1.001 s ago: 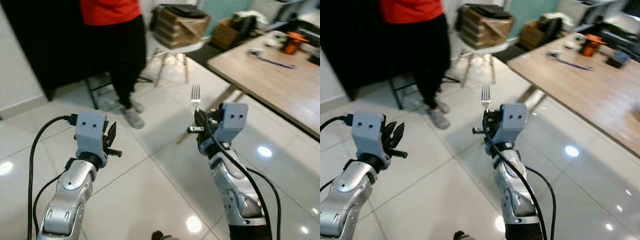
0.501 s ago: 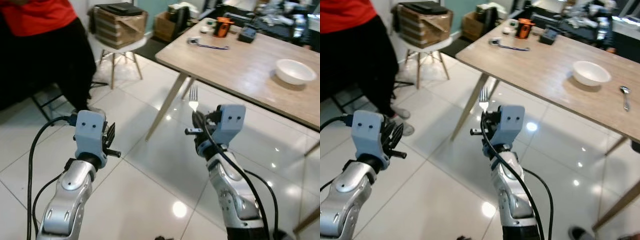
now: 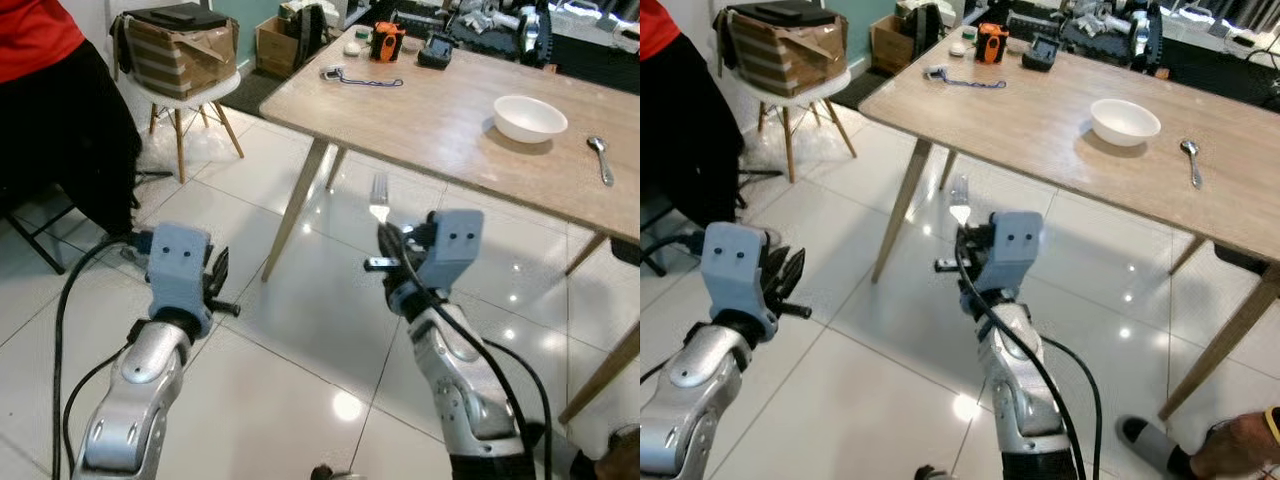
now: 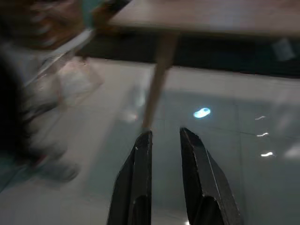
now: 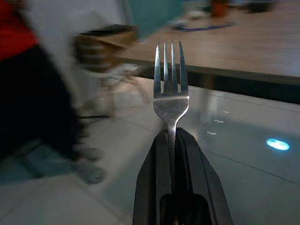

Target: Setting the table

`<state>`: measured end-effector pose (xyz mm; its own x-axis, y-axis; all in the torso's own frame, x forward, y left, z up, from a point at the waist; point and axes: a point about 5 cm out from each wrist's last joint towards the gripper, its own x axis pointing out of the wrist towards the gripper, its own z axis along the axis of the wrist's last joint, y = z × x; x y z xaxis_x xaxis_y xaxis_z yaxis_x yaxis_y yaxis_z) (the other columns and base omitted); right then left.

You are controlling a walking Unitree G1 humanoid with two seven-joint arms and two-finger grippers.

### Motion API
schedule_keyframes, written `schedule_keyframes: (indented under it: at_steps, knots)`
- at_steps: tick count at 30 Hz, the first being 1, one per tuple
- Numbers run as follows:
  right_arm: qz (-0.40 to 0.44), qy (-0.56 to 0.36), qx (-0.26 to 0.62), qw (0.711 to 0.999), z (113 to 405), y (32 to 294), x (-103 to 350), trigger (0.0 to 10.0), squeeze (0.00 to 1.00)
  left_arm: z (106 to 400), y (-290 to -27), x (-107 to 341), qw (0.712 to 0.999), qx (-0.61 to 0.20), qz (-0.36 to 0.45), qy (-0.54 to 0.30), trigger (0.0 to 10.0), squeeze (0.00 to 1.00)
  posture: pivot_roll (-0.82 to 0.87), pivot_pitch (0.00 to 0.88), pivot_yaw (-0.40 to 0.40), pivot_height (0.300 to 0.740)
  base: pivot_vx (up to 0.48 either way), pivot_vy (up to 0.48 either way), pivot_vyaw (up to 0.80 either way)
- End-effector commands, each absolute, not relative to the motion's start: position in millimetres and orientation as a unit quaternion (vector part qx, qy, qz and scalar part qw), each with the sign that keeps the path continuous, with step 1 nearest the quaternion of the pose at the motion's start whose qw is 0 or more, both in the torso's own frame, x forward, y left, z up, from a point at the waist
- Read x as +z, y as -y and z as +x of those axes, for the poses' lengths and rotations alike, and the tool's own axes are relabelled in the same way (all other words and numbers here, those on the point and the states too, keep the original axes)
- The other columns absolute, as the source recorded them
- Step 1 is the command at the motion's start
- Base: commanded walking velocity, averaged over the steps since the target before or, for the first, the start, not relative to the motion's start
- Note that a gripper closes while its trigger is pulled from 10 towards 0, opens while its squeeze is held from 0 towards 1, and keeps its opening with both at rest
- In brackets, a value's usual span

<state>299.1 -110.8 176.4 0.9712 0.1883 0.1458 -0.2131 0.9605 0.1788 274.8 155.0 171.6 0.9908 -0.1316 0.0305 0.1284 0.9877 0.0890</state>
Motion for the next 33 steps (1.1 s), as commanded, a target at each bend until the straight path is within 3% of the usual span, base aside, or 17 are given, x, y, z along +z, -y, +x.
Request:
schedule_keyframes:
  at_steps: [1,5,16,33]
  knots:
    - [0.1,0.065,0.103,0.988,298.4,109.7,177.8,10.0,0.0,272.2,-157.7,165.4,0.997,-0.059,0.048,0.004,10.0,0.0,0.01,0.08,0.015,0.74,0.0,0.0,0.0]
    - [0.1,0.065,0.103,0.988,298.4,109.5,177.7,10.0,0.0,272.2,-157.7,165.4,0.997,-0.059,0.048,0.003,10.0,0.0,0.01,0.082,0.015,0.74,0.0,0.0,0.0]
    - [0.097,0.068,0.101,0.988,299.3,109.7,178.4,10.0,0.0,273.5,-157.5,166.2,0.997,-0.059,0.048,0.005,10.0,0.0,0.01,0.085,0.016,0.74,0.0,0.0,-0.8]
    - [0.092,0.071,0.099,0.988,299.6,110.5,179.3,10.0,0.0,273.7,-155.8,165.8,0.997,-0.06,0.047,0.005,10.0,0.0,0.01,0.085,0.015,0.74,0.0,0.0,0.0]
